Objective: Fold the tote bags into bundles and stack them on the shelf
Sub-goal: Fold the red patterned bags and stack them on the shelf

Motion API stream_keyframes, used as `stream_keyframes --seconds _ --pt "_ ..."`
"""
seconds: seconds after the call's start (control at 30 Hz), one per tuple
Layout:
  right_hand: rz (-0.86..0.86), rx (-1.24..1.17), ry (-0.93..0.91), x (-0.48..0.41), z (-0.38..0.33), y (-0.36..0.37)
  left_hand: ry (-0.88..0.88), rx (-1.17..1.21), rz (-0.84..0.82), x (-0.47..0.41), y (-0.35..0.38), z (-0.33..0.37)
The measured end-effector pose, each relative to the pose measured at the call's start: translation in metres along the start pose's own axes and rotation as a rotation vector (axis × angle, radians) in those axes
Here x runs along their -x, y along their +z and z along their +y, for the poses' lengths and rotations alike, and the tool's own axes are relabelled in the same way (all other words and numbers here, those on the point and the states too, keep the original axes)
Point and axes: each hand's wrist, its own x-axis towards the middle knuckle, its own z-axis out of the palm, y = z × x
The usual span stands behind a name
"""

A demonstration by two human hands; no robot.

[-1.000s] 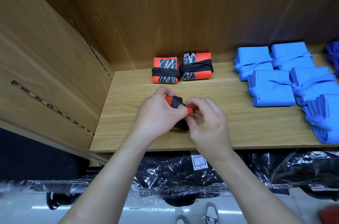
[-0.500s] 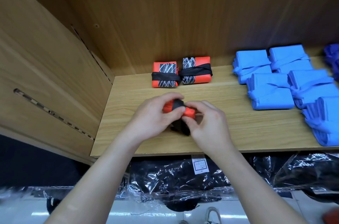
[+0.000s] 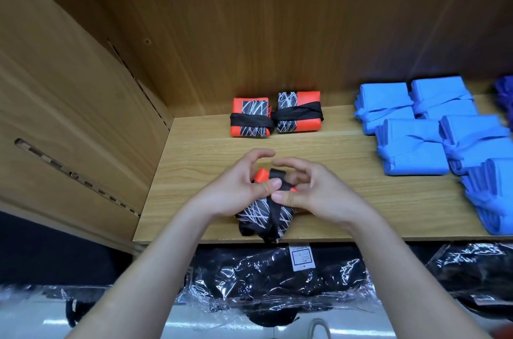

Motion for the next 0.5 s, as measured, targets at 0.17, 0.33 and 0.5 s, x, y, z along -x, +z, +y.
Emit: stream_keyframes --seconds 0.17,0.33,0.5 --pt "0.156 -0.181 -0.008 -0.007 0.000 -0.003 -0.024 0.070 0.061 -0.002 0.002 0.006" --pt "0.409 -0.465 0.109 -0.010 0.011 -0.016 -0.021 0.240 0.252 -0.011 0.019 0.007" --pt "0.532 0.059 0.099 -0.023 0.020 -0.032 0.007 0.035 0.378 -0.059 0.027 0.005"
